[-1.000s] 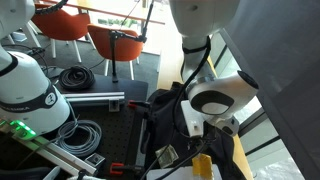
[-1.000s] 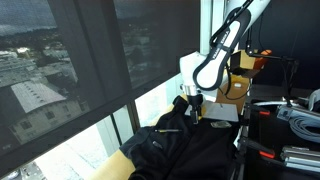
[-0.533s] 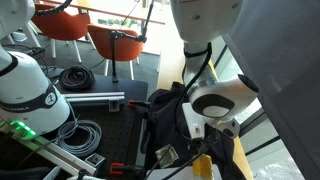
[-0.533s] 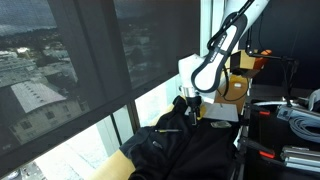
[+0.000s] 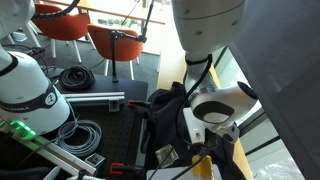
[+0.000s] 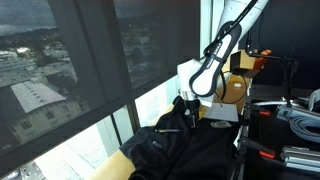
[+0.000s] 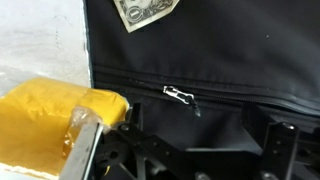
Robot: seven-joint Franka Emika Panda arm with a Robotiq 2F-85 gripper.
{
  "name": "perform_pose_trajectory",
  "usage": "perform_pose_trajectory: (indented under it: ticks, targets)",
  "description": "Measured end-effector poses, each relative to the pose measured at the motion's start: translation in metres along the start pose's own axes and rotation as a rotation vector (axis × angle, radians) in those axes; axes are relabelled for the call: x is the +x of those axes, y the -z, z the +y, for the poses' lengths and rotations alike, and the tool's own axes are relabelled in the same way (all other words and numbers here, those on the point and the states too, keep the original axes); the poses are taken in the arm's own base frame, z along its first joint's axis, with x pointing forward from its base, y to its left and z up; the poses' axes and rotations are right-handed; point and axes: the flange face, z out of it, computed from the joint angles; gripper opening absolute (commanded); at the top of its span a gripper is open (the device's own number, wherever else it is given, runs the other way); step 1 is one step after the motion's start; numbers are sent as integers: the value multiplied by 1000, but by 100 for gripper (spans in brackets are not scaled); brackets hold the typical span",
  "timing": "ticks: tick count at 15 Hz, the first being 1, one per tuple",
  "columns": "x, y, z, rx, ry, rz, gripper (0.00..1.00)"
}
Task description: Close the zip of the jersey
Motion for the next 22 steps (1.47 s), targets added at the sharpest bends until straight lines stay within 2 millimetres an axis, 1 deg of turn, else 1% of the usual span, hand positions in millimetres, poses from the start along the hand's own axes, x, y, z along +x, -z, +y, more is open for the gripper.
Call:
perform_pose_trajectory:
  ticks: [2, 6, 8, 13, 17, 18, 19, 20, 21, 22]
  targets:
    - [2, -4, -2, -1, -2, -2, 100]
    - [4, -5, -7, -10, -5, -2, 100]
    - [4, -6, -8, -15, -8, -4, 99]
    - [3, -9, -10, -21, -8, -9, 100]
    - [2, -15, -22, -23, -1, -18, 100]
    - [2, -17, -25, -24, 0, -21, 99]
    - [1, -18, -27, -25, 1, -23, 94]
    - [1, -19, -29, -26, 2, -25, 93]
    - [1, -20, -30, -27, 2, -26, 88]
    - [1, -20, -30, -27, 0, -26, 90]
